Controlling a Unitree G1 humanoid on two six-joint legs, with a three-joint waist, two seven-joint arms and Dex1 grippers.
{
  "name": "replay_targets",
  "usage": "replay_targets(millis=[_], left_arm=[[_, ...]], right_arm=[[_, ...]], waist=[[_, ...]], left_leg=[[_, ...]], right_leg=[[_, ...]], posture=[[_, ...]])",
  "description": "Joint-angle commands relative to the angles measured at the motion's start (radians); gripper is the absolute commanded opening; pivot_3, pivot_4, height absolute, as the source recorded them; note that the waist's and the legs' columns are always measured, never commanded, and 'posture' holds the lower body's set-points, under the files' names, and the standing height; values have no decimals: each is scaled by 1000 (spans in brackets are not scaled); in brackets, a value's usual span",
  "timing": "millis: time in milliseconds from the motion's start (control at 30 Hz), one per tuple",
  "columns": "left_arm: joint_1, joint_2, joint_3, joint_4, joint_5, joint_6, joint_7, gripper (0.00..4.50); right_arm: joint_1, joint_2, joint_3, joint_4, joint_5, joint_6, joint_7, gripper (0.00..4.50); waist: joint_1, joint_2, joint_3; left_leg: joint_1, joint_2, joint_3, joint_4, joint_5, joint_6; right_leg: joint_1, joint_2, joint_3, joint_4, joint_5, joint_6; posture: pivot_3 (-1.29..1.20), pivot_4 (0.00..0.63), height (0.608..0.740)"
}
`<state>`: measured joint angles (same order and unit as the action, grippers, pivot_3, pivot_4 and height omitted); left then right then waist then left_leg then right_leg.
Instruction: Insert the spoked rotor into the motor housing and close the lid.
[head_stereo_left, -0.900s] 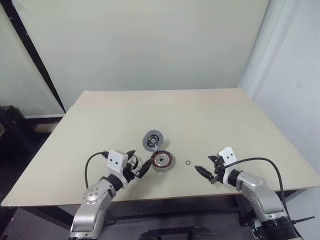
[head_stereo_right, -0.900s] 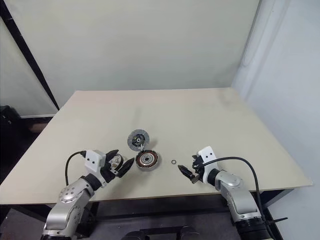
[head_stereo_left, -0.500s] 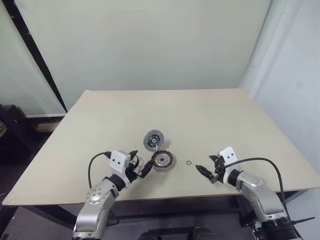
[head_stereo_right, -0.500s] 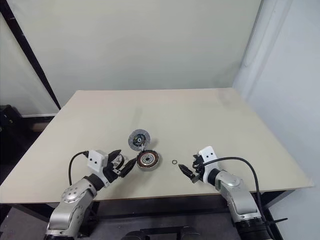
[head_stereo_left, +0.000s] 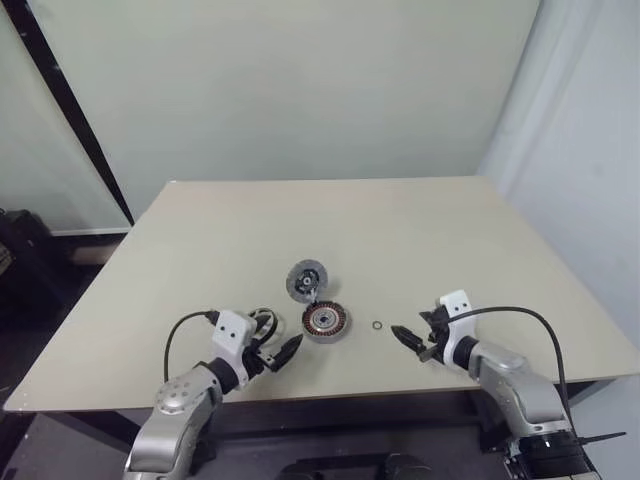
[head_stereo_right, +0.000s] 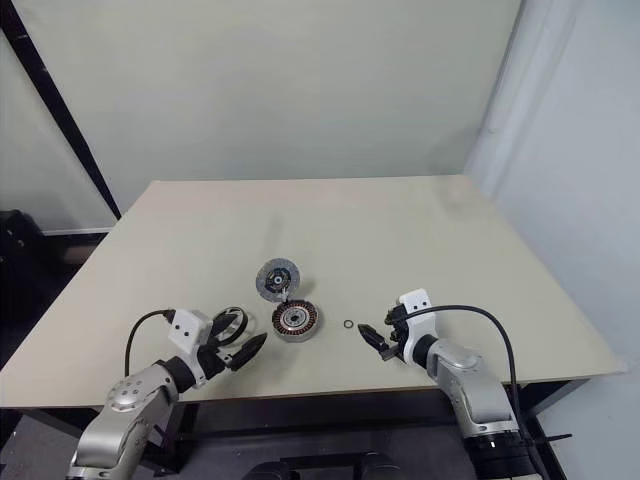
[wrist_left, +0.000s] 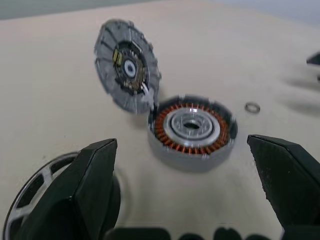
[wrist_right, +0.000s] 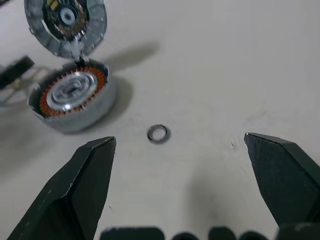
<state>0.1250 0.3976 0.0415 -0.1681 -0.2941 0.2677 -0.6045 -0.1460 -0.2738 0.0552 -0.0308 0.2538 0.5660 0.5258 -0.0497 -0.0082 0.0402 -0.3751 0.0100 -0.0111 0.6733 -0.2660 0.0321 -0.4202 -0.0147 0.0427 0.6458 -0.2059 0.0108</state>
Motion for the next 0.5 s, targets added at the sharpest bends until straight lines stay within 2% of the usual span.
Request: replay_targets(millis=[33, 500], left_arm=[[1, -1, 7, -41, -15, -18, -7, 4470], [-17, -11, -51, -5, 24, -47, -24, 4470]], right_arm=[[-55, 28, 14, 42, -17, -50, -17, 4500], [-188, 97, 112, 404, -127, -306, 36, 4500]], waist=[[0, 0, 0], [0, 0, 0]], left_leg=[[0, 0, 0, 0, 0, 0], [-1, -1, 1, -1, 0, 0]], right_leg=[[0, 0, 0, 0, 0, 0], [0, 0, 0, 0, 0, 0]], posture=[[0, 0, 740], [0, 0, 740]])
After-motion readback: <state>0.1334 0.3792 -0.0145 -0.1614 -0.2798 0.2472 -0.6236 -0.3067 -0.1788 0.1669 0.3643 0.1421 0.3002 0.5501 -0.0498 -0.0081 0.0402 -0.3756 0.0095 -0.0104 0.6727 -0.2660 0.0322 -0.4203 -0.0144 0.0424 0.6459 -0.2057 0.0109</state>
